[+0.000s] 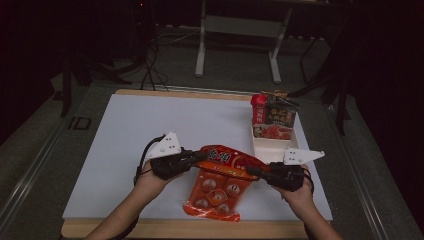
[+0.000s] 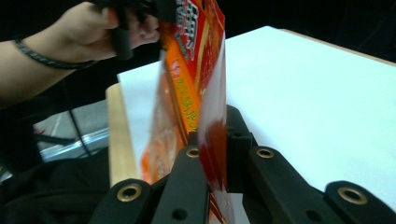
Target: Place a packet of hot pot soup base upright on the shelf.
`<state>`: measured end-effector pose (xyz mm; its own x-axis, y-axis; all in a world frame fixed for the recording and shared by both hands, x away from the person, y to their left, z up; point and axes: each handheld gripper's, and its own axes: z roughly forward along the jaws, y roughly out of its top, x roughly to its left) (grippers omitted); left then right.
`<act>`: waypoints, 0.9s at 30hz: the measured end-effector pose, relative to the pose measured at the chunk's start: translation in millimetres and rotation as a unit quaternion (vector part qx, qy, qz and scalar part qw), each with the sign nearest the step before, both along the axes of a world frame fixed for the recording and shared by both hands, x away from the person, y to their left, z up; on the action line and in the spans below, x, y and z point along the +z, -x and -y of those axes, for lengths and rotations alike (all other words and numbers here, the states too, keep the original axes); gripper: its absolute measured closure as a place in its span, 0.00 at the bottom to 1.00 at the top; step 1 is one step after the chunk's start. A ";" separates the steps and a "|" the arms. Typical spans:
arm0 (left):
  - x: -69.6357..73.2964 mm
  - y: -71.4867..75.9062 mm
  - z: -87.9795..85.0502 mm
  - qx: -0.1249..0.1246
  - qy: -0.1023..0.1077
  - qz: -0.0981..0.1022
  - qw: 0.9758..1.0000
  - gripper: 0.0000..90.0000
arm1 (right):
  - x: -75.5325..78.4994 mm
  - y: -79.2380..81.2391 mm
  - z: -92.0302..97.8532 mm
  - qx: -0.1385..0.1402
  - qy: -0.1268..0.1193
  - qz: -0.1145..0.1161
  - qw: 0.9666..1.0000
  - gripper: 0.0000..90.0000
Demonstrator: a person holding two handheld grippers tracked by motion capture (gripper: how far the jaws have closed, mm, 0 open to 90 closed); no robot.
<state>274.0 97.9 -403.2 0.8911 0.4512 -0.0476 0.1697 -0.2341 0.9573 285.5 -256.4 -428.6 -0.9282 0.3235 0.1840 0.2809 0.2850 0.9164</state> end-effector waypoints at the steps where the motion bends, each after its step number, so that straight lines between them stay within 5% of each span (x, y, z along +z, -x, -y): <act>1: 1.3 0.7 -0.5 -0.001 0.000 -0.001 1.000 1.00 | 2.4 1.6 0.0 0.004 -0.001 -0.002 1.000 1.00; 9: 13.5 2.4 -5.9 -0.008 0.014 0.004 1.000 1.00 | 21.6 10.8 -2.2 0.024 -0.013 0.002 1.000 1.00; 14: 13.7 0.0 -10.7 -0.010 0.040 0.011 0.999 1.00 | 38.0 9.8 -4.5 0.018 -0.013 0.003 1.000 1.00; 23: 27.6 2.0 -13.6 -0.007 0.071 0.029 0.997 1.00 | 71.0 4.4 -5.1 -0.011 -0.023 0.042 0.999 1.00; 25: 30.4 1.6 -14.4 -0.002 0.083 0.025 0.996 0.95 | 77.3 3.8 -5.2 -0.010 -0.023 0.048 0.999 1.00; 27: 30.5 1.9 -14.9 0.004 0.101 0.018 0.995 0.74 | 85.3 2.7 -3.8 -0.012 -0.027 0.059 0.998 1.00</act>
